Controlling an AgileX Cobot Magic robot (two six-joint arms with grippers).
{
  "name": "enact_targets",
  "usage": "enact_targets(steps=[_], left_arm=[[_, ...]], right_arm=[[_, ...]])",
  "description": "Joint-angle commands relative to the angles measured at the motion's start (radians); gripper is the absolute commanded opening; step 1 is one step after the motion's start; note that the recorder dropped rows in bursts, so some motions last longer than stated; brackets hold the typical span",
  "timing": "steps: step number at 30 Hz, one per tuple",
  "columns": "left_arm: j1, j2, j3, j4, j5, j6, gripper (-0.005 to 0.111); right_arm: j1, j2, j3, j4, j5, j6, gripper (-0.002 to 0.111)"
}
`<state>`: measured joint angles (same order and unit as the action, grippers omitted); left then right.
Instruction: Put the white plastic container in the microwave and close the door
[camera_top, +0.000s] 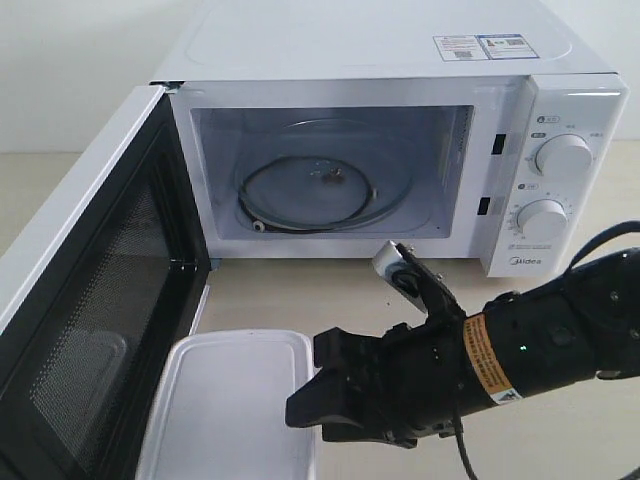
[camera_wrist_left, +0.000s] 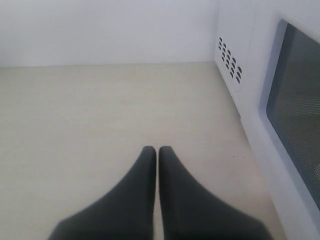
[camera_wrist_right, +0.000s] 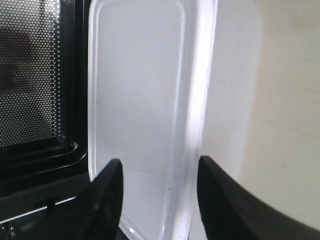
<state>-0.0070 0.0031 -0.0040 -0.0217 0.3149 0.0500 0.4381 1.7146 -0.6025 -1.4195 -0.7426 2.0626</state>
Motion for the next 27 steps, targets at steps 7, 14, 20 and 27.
enact_targets(steps=[7, 14, 20, 27], left_arm=[[-0.003, -0.003, 0.004, -0.005, -0.003, 0.003, 0.004], [-0.003, -0.003, 0.004, -0.005, -0.003, 0.003, 0.004], [-0.003, -0.003, 0.004, -0.005, -0.003, 0.003, 0.004], [-0.003, -0.003, 0.004, -0.005, -0.003, 0.003, 0.004]], right_arm=[[0.001, 0.128, -0.051, -0.035, -0.062, 0.034, 0.044], [0.001, 0.130, -0.051, -0.035, -0.076, 0.025, 0.044], [0.001, 0.130, -0.051, -0.035, -0.068, 0.018, 0.044], [0.001, 0.130, -0.051, -0.035, -0.068, 0.011, 0.017]])
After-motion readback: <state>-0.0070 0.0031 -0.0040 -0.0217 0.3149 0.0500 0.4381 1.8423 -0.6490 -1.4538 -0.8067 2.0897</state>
